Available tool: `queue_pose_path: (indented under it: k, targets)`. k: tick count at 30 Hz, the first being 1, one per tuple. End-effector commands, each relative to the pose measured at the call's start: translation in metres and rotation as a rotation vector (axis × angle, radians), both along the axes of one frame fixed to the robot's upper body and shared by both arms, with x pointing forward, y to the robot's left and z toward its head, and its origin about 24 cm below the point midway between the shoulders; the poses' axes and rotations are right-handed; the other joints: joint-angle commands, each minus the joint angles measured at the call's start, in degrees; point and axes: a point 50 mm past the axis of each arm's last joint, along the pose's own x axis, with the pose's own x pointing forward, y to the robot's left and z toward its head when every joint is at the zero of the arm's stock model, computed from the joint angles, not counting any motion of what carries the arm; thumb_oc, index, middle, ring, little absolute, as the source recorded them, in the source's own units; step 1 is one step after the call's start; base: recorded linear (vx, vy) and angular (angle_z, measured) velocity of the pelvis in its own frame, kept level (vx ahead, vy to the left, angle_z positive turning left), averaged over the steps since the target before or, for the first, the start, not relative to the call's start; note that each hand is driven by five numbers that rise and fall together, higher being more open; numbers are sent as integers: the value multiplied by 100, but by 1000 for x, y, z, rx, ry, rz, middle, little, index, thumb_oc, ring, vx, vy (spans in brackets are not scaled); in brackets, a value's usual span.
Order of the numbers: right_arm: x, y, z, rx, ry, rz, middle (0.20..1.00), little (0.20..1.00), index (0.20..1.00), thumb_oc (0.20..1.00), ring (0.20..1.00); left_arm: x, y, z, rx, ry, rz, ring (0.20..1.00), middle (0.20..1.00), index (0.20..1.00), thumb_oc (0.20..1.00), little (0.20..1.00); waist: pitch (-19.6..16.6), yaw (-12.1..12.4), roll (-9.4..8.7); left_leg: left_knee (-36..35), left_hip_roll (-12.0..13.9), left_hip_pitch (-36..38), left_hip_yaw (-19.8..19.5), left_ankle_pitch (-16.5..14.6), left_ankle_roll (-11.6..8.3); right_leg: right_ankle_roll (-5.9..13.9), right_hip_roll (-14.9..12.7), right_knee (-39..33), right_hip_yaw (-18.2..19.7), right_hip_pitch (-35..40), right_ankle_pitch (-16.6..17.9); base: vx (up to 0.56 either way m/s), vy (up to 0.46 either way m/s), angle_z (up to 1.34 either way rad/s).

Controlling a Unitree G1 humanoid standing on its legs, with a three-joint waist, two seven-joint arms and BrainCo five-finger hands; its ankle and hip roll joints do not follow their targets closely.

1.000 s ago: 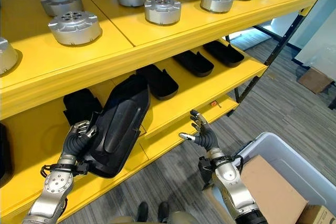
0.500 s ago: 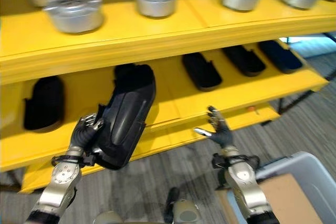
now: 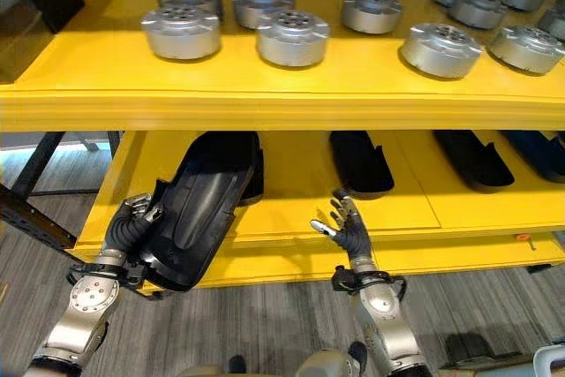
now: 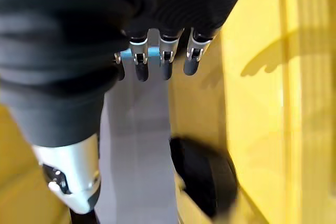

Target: Move parts from the plastic box to the shelf.

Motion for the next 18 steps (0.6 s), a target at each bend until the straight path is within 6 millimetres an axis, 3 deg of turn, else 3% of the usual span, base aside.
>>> queue_pose_path:
  k: [1, 2, 4, 7, 11, 15, 16, 18]
  targets:
    - [15, -16, 29, -52, -146, 5, 1000, 1000, 1000, 1000, 1000, 10, -12, 43, -27, -232, -45, 200, 200, 200, 200, 200, -67, -107, 150, -1158, 291, 493, 14, 286, -544, 254, 1546, -279, -290, 423, -1269, 18, 193, -22]
    - [15, -16, 28, -47, -143, 6, 1000, 1000, 1000, 1000, 1000, 10, -12, 42, -26, -228, -44, 200, 200, 200, 200, 200, -77, -107, 131, -1163, 279, 499, 22, 293, -551, 228, 1659, -298, -299, 426, -1342, 10, 91, 12]
    - [15, -17, 29, -50, -147, 15, 1000, 1000, 1000, 1000, 1000, 12, -15, 42, -42, -228, -52, 200, 200, 200, 200, 200, -123, -209, 12, -1167, 237, 464, -16, 356, -590, 104, 2331, -593, 39, 382, -1472, -10, -10, 13]
    - [13, -18, 29, -49, -147, 20, 1000, 1000, 1000, 1000, 1000, 10, -17, 38, -67, -220, -47, 200, 200, 200, 200, 200, -234, -251, -103, -1167, 239, 363, 29, 370, -617, 134, 2514, -1280, 593, 635, -1421, -13, -97, 8]
    - [7, -24, 25, -71, -130, 20, 1000, 1000, 1000, 1000, 1000, 0, -13, 27, -89, -175, -41, 200, 200, 200, 200, 200, -440, -136, -128, -1157, 314, 393, 187, 337, -655, 117, 2554, -1989, 598, 1065, -1354, 45, -152, -21]
    - [8, -35, 28, -97, -137, -4, 1000, 1000, 1000, 1000, 1000, 3, -17, 29, -130, -181, -61, 200, 200, 200, 200, 200, -196, -120, -211, 307, 426, -244, 168, -2, -864, -31, 2474, -2022, 452, 1205, -1405, -96, -143, 9]
    - [8, -39, 29, -112, -140, -16, 1000, 1000, 1000, 1000, 1000, 4, -20, 30, -160, -193, -70, 200, 200, 200, 200, 200, -107, -134, -210, 571, 614, -399, 183, 7, -997, -95, 2420, -2002, 394, 1242, -1435, -110, -22, 25]
    - [7, -42, 28, -118, -136, -31, 1000, 1000, 1000, 1000, 1000, 4, -19, 32, -167, -203, -65, 200, 200, 200, 200, 200, -98, -171, -222, 609, 959, -459, 190, 57, -1065, -75, 2302, -1993, 329, 1303, -1457, -32, 92, 20]
